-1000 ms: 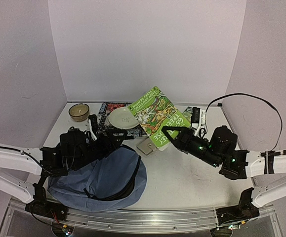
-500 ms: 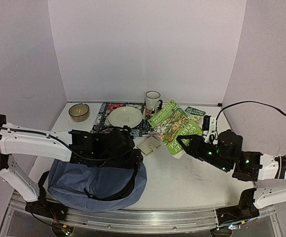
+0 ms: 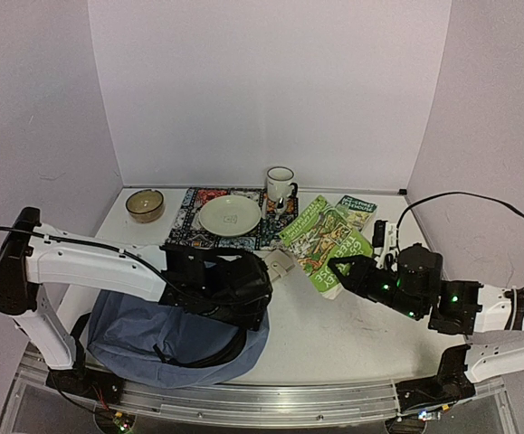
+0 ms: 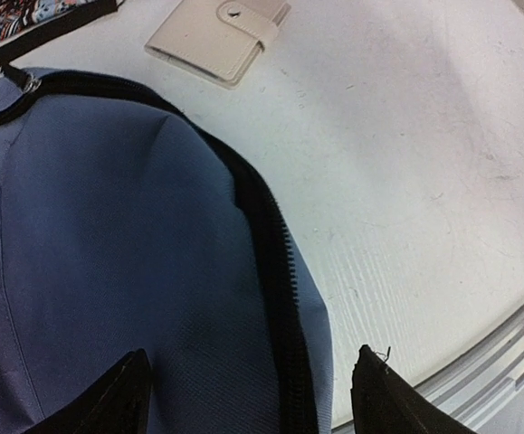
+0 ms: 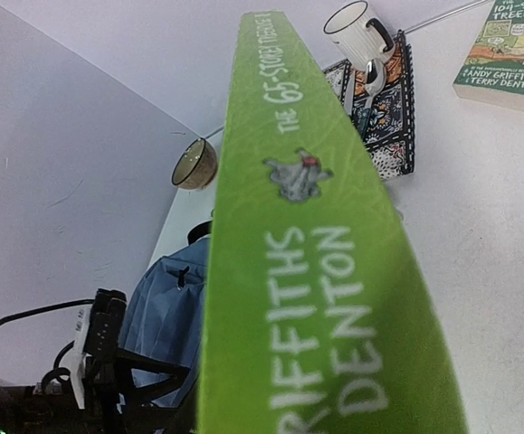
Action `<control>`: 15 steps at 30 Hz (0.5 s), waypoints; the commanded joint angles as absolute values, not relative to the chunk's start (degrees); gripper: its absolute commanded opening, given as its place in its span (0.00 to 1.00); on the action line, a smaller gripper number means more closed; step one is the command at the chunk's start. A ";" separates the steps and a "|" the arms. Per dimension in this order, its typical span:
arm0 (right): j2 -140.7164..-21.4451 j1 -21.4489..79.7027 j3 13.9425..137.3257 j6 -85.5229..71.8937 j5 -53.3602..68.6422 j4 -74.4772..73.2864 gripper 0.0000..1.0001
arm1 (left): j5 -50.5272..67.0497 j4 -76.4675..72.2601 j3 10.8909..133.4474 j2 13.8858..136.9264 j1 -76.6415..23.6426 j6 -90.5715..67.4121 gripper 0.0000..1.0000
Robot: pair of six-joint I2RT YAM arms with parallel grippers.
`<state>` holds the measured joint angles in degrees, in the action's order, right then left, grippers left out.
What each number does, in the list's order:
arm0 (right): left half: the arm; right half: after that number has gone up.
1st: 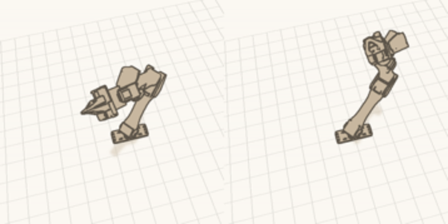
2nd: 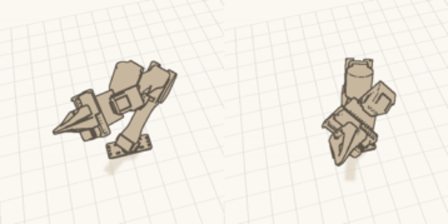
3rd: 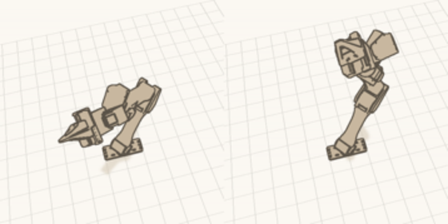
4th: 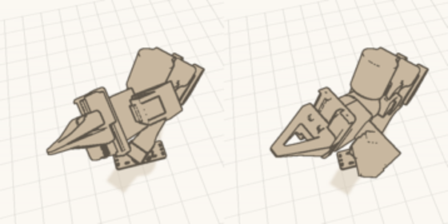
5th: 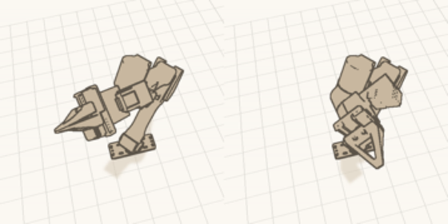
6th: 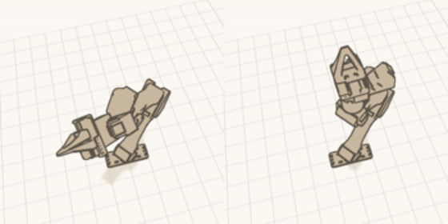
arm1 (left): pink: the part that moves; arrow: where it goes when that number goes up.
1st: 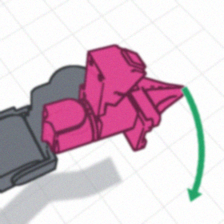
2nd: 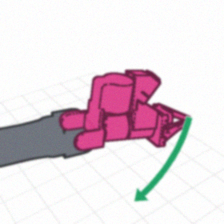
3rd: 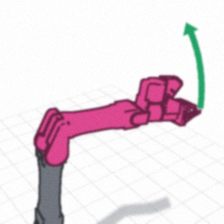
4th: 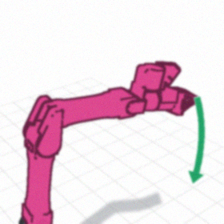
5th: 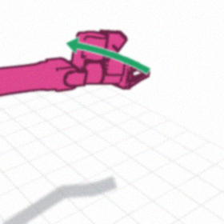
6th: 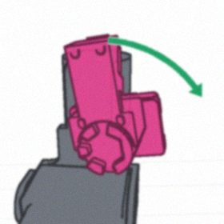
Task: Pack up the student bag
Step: Pick up the largest pocket of the bag from the student bag.
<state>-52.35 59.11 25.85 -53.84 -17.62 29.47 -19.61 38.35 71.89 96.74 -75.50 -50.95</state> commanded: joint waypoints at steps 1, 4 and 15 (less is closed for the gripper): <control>-49.97 58.95 27.43 -53.06 -18.50 35.15 0.00 | -21.97 44.74 74.52 97.46 -75.59 -51.13 0.69; -49.55 58.91 27.62 -52.89 -17.73 34.87 0.00 | -23.57 46.24 74.44 95.67 -75.58 -51.54 0.52; -51.81 58.94 32.42 -51.06 -9.39 31.71 0.00 | -27.67 50.53 73.55 88.97 -75.50 -53.32 0.15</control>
